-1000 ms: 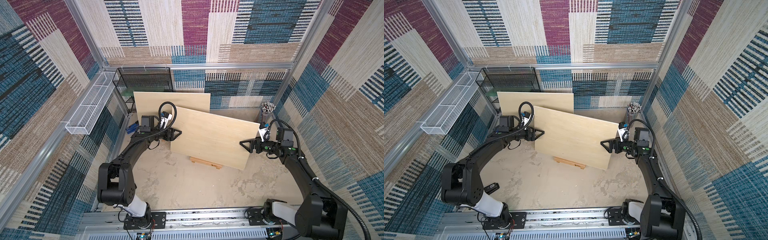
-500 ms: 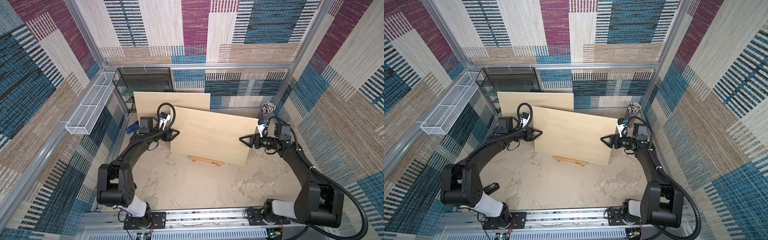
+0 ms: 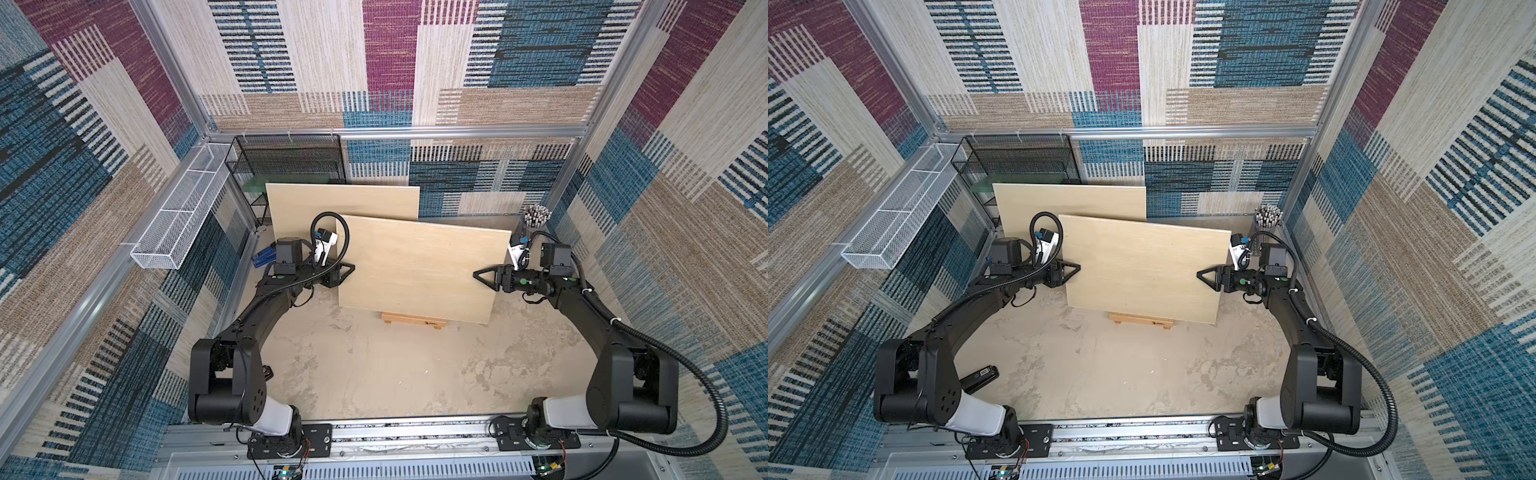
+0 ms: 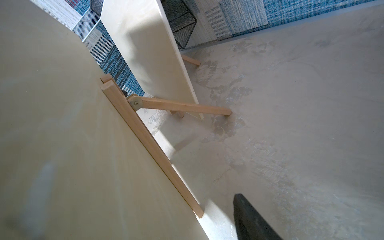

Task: Disassemble the easel
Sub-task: Pick up the drawing board from the easel.

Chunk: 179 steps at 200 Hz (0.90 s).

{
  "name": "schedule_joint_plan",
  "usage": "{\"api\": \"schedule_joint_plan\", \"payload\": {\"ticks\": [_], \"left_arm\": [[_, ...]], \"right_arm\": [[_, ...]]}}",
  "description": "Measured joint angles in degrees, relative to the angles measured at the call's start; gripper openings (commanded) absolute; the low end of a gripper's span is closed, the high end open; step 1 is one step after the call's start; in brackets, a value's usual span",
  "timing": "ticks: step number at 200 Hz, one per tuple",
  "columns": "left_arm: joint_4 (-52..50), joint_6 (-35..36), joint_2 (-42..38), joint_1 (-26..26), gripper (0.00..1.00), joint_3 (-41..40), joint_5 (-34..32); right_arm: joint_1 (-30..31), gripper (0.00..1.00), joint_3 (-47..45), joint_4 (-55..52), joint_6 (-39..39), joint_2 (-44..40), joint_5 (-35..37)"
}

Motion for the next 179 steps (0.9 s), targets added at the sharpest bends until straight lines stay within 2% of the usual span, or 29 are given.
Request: {"api": "schedule_joint_plan", "payload": {"ticks": [40, 63, 95, 113, 154, 179], "left_arm": [[1.3, 0.0, -3.0, 0.5, 0.48, -3.2, -1.7], [1.3, -0.2, -3.9, 1.4, 0.52, -4.2, -1.0], [1.0, -2.0, -2.8, 3.6, 0.57, -3.4, 4.9], [0.7, -2.8, -0.7, 3.8, 0.58, -1.4, 9.0], [-0.4, -4.3, 1.8, 4.0, 0.56, 2.1, 15.3], [-0.8, -4.4, 2.4, 4.1, 0.5, 3.1, 17.1]], "right_arm": [[1.2, 0.7, 1.9, 1.8, 0.4, 3.7, -1.0], [1.4, 0.71, 2.8, 1.9, -1.0, 4.9, -2.5], [0.7, 0.71, 2.4, 0.9, -5.5, 4.2, -5.5], [-0.3, 0.66, 2.3, -1.0, -7.4, 3.5, -7.3], [-1.0, 0.61, 4.7, -4.3, -10.1, 5.5, -10.7], [-1.0, 0.54, 6.3, -6.1, -10.9, 7.1, -11.5]]}}
